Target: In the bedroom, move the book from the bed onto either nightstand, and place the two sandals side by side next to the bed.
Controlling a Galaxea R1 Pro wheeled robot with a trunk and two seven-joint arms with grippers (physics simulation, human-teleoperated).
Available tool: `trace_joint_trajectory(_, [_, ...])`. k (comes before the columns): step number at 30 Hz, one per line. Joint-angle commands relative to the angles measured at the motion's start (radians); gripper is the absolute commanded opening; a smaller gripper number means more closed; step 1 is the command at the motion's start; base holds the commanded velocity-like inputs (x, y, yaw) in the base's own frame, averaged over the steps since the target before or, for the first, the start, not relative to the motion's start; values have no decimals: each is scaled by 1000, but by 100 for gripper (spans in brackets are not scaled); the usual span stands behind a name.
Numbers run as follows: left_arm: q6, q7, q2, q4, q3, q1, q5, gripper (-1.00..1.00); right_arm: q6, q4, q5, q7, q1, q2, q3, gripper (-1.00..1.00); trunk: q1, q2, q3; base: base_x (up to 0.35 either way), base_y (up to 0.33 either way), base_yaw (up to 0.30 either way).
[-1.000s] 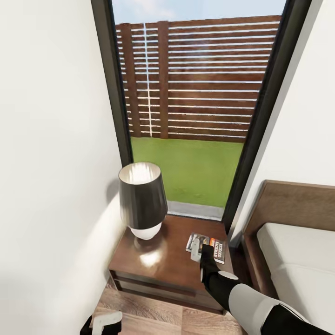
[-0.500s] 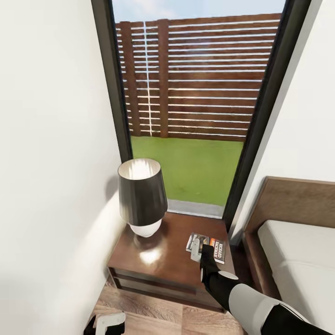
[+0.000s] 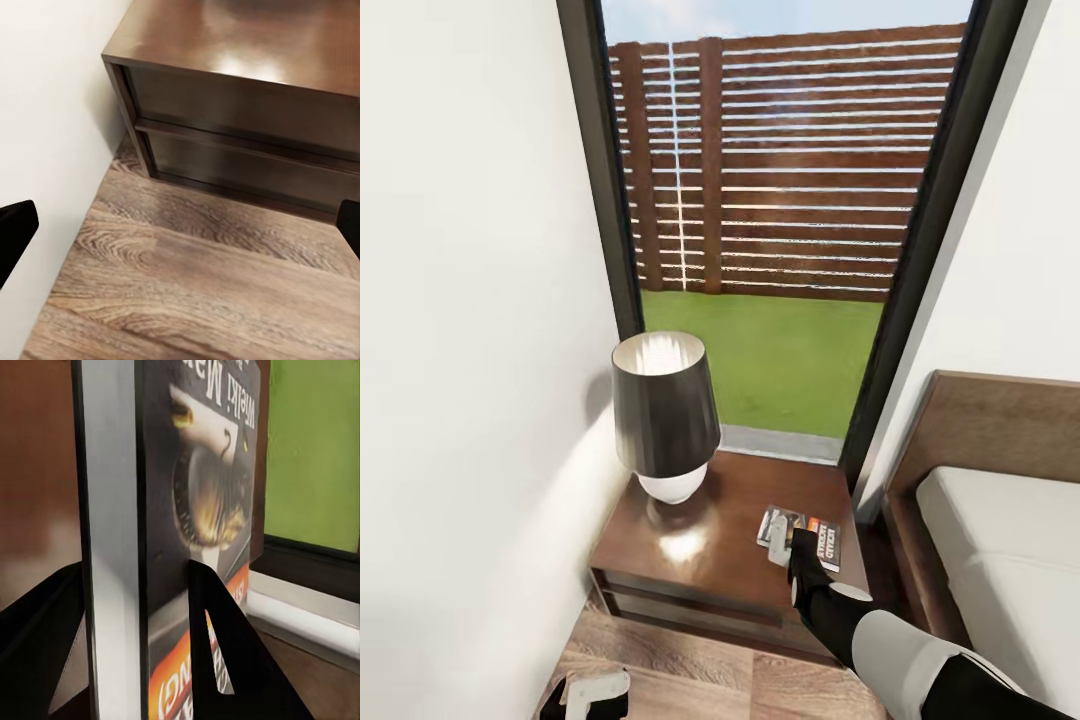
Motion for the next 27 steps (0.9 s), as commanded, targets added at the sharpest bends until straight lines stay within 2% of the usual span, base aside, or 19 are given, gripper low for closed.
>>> trace_joint_trajectory(1, [-3,5,0,0,-2,0,4,100,7,-1,6,-1,-1,0,5,-100,4,-8,-4,0,0,0])
trace_joint_trajectory(21, [-3,5,-1,0,-2,0,4,100,6,0,4,1,-1,0,4,-100,81,-148,-67,0,0,0])
trace_joint_trajectory(27, [-3,5,-1,0,-2,0,5,100,6,0,4,1,-1,0,4,-100,81,-148,-67,0,0,0])
